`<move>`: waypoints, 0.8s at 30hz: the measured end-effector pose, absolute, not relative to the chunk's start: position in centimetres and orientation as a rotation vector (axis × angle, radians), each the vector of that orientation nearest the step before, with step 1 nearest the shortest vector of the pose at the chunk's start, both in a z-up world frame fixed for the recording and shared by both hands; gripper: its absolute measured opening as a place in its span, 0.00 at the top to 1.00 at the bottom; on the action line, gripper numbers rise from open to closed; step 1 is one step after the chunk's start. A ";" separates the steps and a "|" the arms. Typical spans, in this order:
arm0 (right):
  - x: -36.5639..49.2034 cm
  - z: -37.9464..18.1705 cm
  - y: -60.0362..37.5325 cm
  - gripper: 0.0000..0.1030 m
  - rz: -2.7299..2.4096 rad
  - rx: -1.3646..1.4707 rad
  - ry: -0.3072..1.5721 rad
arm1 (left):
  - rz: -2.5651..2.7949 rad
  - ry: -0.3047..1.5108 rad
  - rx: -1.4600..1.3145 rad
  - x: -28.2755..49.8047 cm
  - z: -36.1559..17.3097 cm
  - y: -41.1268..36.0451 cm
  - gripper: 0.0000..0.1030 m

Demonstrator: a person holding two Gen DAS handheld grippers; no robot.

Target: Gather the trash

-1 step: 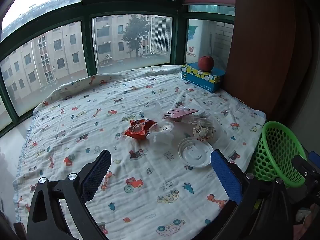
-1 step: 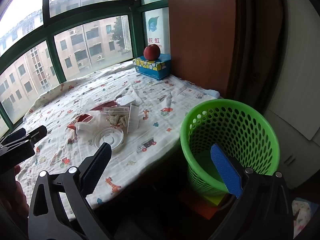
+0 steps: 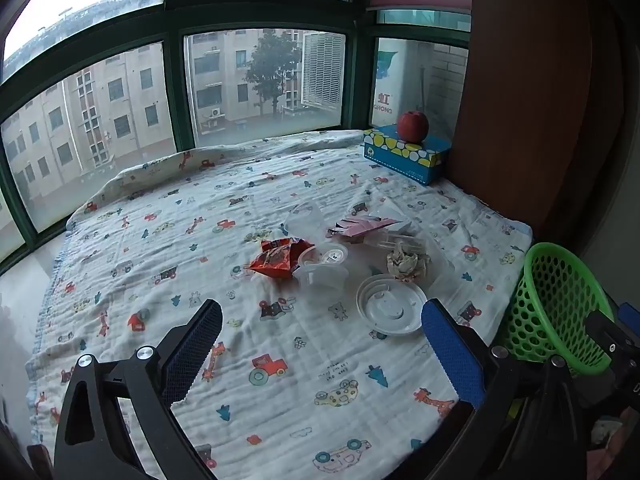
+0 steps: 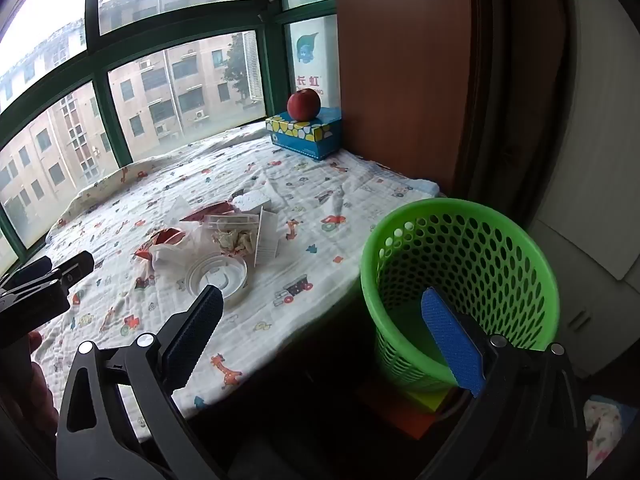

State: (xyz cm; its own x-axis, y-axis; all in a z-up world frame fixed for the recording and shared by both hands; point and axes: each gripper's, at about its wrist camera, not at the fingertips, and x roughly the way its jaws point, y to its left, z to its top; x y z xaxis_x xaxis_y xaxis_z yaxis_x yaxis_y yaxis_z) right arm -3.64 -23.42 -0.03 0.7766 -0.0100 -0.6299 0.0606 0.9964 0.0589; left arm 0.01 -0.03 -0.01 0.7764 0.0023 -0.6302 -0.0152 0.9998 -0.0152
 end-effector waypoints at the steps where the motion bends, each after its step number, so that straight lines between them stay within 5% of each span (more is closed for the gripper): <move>1: -3.7 0.0 -23.4 0.05 -0.036 0.080 0.679 | 0.009 0.682 -0.021 0.0 0.0 0.0 0.06; 24: -3.4 -0.4 -23.3 0.05 -0.036 0.078 0.691 | 0.000 0.692 -0.032 0.2 -0.4 0.0 0.06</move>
